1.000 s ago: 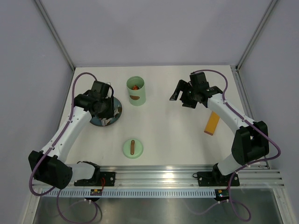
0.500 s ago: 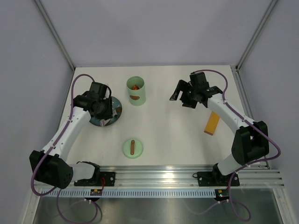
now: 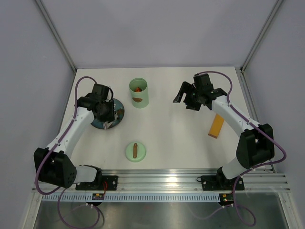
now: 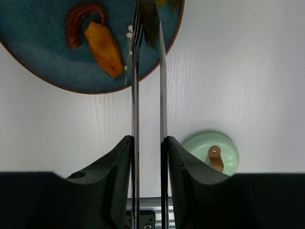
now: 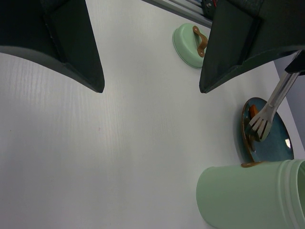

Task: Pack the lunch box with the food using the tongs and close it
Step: Pick up the fake food from the plate, then place the fake food in the packing box, then pick up the fake food from the plate, then place the fake food in the packing box.

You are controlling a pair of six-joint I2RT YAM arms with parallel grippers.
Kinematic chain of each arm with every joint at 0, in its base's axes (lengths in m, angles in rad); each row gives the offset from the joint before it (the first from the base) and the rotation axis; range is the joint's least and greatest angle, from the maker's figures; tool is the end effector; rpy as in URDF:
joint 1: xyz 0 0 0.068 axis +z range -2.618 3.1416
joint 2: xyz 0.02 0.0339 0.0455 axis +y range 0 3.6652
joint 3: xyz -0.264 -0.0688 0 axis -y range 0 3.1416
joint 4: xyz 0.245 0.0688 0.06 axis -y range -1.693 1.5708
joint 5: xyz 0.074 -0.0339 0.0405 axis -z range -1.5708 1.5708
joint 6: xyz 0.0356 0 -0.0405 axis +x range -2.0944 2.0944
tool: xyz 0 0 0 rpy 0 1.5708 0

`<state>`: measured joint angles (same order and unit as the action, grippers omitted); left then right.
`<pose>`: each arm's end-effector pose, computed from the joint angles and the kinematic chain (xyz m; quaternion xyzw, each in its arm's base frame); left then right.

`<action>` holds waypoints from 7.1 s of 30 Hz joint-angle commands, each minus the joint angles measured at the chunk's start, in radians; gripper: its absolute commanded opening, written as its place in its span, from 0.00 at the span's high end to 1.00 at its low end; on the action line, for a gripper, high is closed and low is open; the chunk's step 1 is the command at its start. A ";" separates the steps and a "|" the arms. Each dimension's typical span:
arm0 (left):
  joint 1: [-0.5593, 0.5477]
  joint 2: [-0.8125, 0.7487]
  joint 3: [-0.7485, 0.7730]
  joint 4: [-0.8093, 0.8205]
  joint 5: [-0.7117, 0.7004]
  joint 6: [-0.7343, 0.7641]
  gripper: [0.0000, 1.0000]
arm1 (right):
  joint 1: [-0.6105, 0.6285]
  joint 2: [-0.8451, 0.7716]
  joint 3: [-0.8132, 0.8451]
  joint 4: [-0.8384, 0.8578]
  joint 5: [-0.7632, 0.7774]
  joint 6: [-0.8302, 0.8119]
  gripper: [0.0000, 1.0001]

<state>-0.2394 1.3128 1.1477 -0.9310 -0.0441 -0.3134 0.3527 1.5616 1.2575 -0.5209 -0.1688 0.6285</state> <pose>0.2474 -0.0588 0.2902 -0.0411 0.9709 -0.0435 0.2320 0.3201 0.1242 0.2812 0.0971 0.9234 0.2403 0.2832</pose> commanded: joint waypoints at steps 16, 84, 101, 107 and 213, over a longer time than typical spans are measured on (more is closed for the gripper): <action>0.022 -0.081 0.217 -0.020 -0.077 -0.006 0.99 | 0.009 0.006 0.019 0.009 -0.005 -0.006 0.11; 0.029 -0.099 0.126 -0.101 -0.168 -0.121 0.61 | 0.009 -0.012 0.000 0.001 0.005 -0.016 0.11; 0.029 -0.152 0.017 -0.123 -0.157 -0.145 0.57 | 0.011 -0.008 0.003 0.007 -0.003 -0.010 0.12; 0.028 -0.139 0.007 -0.108 -0.152 -0.150 0.54 | 0.009 -0.009 0.005 0.004 -0.003 -0.012 0.12; -0.133 0.013 0.400 0.112 -0.058 -0.098 1.00 | 0.009 -0.006 0.019 -0.019 0.015 -0.026 0.12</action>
<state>-0.3721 1.4052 1.5658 -0.8219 0.0040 -0.4397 0.3527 1.5700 1.2564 -0.5545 -0.1658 0.6243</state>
